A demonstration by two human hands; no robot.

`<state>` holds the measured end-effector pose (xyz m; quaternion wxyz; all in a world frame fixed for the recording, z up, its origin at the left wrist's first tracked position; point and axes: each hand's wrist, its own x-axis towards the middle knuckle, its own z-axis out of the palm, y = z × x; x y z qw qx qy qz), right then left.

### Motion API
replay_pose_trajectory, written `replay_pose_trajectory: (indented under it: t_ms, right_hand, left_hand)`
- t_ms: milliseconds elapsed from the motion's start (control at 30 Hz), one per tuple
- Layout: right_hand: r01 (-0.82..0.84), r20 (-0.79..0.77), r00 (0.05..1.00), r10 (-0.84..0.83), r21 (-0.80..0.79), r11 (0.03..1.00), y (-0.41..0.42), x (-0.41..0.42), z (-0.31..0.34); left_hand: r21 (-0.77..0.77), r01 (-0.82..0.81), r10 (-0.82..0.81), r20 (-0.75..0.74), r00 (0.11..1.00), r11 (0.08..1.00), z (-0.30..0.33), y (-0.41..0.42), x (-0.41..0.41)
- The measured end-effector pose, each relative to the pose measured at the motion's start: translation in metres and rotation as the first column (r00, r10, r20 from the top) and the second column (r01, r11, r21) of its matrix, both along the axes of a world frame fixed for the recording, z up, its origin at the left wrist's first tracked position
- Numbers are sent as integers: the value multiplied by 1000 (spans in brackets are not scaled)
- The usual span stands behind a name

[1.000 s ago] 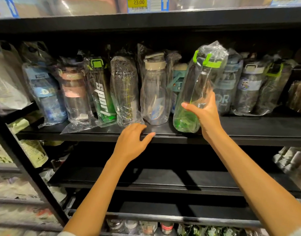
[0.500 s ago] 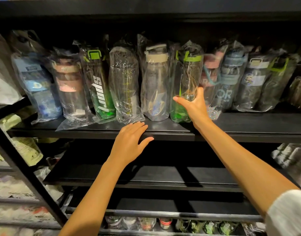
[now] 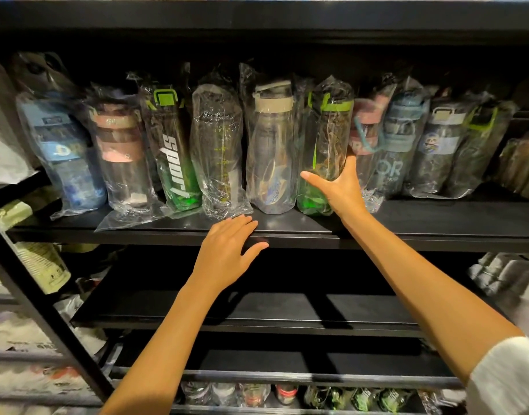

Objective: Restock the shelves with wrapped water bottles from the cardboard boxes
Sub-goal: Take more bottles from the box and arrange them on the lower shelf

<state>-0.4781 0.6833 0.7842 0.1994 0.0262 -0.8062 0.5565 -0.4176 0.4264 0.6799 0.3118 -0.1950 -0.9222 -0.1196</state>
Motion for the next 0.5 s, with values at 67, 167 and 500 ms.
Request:
replay_pose_trajectory:
  t_ms: [67, 167, 500]
  right_hand:
    - [15, -4, 1000, -15, 18, 1000, 2, 9, 0]
    - [36, -18, 999, -35, 61, 998, 8, 26, -4]
    - [2, -70, 995, 69, 717, 697, 33, 110, -47]
  left_hand:
    - [1, -3, 3, 15, 1000, 1000, 0, 0, 1]
    - [-8, -7, 7, 62, 998, 1000, 4, 2, 5]
    - [-155, -84, 113, 189, 975, 984, 18, 13, 53]
